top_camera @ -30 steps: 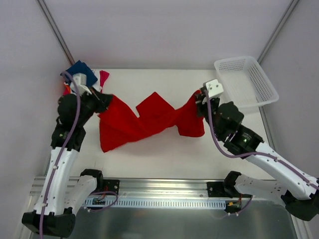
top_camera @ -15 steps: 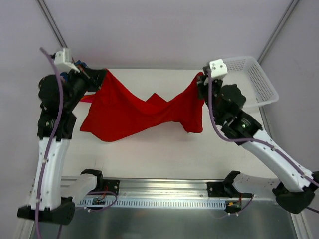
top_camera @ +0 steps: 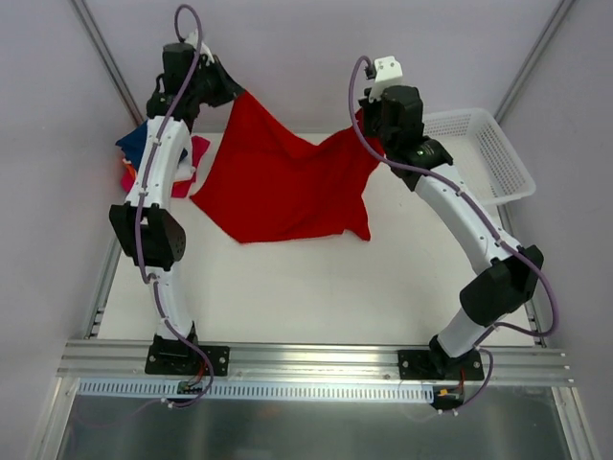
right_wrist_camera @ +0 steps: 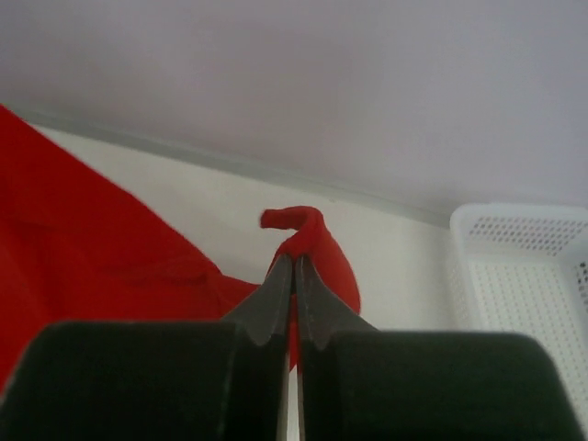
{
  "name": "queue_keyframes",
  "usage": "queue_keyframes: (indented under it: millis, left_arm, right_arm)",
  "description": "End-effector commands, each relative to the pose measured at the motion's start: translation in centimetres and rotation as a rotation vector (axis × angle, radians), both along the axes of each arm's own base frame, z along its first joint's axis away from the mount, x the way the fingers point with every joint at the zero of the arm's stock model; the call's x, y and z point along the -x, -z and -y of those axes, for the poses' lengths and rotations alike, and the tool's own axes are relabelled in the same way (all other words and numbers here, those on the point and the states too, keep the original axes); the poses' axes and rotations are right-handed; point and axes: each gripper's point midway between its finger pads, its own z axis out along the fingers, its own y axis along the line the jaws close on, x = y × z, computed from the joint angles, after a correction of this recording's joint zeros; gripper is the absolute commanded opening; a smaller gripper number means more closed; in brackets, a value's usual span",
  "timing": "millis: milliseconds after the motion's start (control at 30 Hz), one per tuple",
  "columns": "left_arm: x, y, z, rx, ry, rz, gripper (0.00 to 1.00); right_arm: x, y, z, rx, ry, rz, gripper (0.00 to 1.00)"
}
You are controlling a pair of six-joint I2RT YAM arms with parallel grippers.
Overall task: Fold and stack the t-shirts
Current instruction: Flatten the tshirt out
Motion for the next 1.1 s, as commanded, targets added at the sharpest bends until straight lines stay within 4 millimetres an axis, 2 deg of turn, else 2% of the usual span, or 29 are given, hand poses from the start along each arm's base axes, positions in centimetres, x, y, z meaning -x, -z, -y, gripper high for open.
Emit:
queue_keyframes:
  millis: [0, 33, 67, 100, 133, 167, 200, 233, 267, 300, 333, 367, 433, 467, 533, 567, 633, 667, 700, 733, 800, 833, 867, 900, 933, 967, 1000, 1033, 1067]
  left_arm:
    - [2.0, -16.7, -0.5, -0.004, 0.030, 0.408, 0.00]
    - [2.6, -18.0, -0.7, -0.007, 0.026, 0.438, 0.00]
    - [3.4, -19.6, -0.8, -0.010, 0.020, 0.476, 0.00]
    - [5.1, -22.2, -1.2, -0.015, 0.006, 0.535, 0.00]
    - [6.2, -23.6, -1.3, -0.028, 0.006, 0.575, 0.00]
    - [7.2, -24.6, -1.4, -0.037, 0.004, 0.601, 0.00]
    - [9.3, -26.0, -1.4, -0.048, 0.007, 0.634, 0.00]
    - [10.4, -26.6, -1.4, -0.055, 0.008, 0.649, 0.00]
    - [13.4, -28.9, -1.5, -0.061, 0.009, 0.717, 0.00]
    - [13.2, -27.1, -0.9, -0.079, 0.012, 0.680, 0.00]
    - [14.4, -27.2, -0.6, -0.083, 0.018, 0.697, 0.00]
    - [16.3, -27.3, -0.6, -0.086, 0.014, 0.730, 0.00]
    - [17.7, -26.7, -0.6, -0.094, -0.014, 0.744, 0.00]
    - [18.4, -25.0, -0.8, -0.095, -0.025, 0.716, 0.00]
    - [18.3, -22.0, -1.2, -0.077, -0.052, 0.649, 0.00]
    - [18.3, -18.4, -1.2, -0.069, -0.052, 0.586, 0.00]
    - [18.8, -14.5, -0.9, -0.012, -0.053, 0.504, 0.00]
    - [19.4, -10.1, -0.7, 0.024, -0.054, 0.426, 0.00]
    - [19.7, -7.5, -0.5, 0.037, -0.057, 0.375, 0.00]
    - [20.8, -2.8, -0.4, 0.035, -0.064, 0.285, 0.00]
    - [22.1, 1.8, 0.1, 0.082, -0.066, 0.174, 0.00]
    - [23.4, 3.2, 0.2, 0.101, -0.061, 0.141, 0.00]
    - [24.6, 7.3, 0.5, 0.135, -0.062, 0.031, 0.10]
    - [25.7, 9.1, 0.7, 0.143, -0.052, -0.018, 0.94]
    - [27.6, 11.3, 0.6, 0.144, -0.050, -0.061, 0.99]
    - [28.7, 12.4, 0.6, 0.152, -0.061, -0.090, 0.99]
    - [30.3, 12.6, 0.3, 0.164, -0.066, -0.091, 0.99]
    - [31.3, 14.3, 0.1, 0.166, -0.076, -0.127, 0.99]
    - [32.0, 14.4, -0.1, 0.188, -0.095, -0.134, 0.99]
  right_arm:
    - [1.0, -11.8, 0.7, -0.101, -0.026, 0.251, 0.00]
    - [1.5, -13.9, 1.1, -0.100, -0.024, 0.297, 0.00]
    - [2.0, -15.1, 1.4, -0.101, -0.020, 0.321, 0.00]
    - [2.4, -16.0, 1.5, -0.103, -0.024, 0.343, 0.00]
    - [3.5, -17.8, 1.9, -0.107, -0.029, 0.389, 0.00]
    - [4.1, -18.5, 2.0, -0.108, -0.032, 0.412, 0.00]
    - [5.0, -19.1, 1.8, -0.109, -0.043, 0.433, 0.00]
    - [6.4, -19.3, 2.1, -0.107, -0.049, 0.451, 0.00]
    - [7.7, -20.3, 1.6, -0.112, -0.065, 0.497, 0.00]
    - [8.7, -20.5, 1.5, -0.113, -0.076, 0.517, 0.00]
    - [10.2, -20.5, 1.8, -0.118, -0.074, 0.545, 0.00]
    - [11.6, -20.4, 0.9, -0.105, -0.107, 0.554, 0.00]
    - [13.2, -19.9, 0.6, -0.105, -0.125, 0.552, 0.00]
    - [13.9, -18.4, 0.5, -0.094, -0.127, 0.519, 0.00]
    - [14.2, -16.0, 0.5, -0.098, -0.124, 0.460, 0.00]
    - [14.4, -13.2, 0.3, -0.114, -0.128, 0.398, 0.00]
    - [15.0, -9.7, 0.2, -0.129, -0.134, 0.312, 0.00]
    - [15.9, -6.8, 0.0, -0.153, -0.140, 0.250, 0.00]
    - [16.4, -5.2, 0.0, -0.165, -0.144, 0.212, 0.00]
    - [17.2, -2.9, -0.2, -0.154, -0.156, 0.148, 0.00]
    - [18.8, 0.9, -0.1, -0.198, -0.163, 0.040, 0.00]
    - [19.8, 2.7, -0.2, -0.189, -0.184, -0.017, 0.01]
    - [20.7, 4.5, 0.1, -0.192, -0.187, -0.056, 0.08]
    - [21.3, 5.5, 0.2, -0.215, -0.188, -0.087, 0.21]
    - [22.1, 6.7, 0.3, -0.203, -0.193, -0.117, 0.46]
    - [22.6, 7.2, 0.7, -0.201, -0.187, -0.127, 0.46]
    - [23.2, 7.7, 1.7, -0.209, -0.163, -0.127, 0.47]
    - [23.4, 7.8, 2.1, -0.217, -0.155, -0.121, 0.50]
    - [23.6, 7.6, 2.5, -0.227, -0.149, -0.110, 0.51]
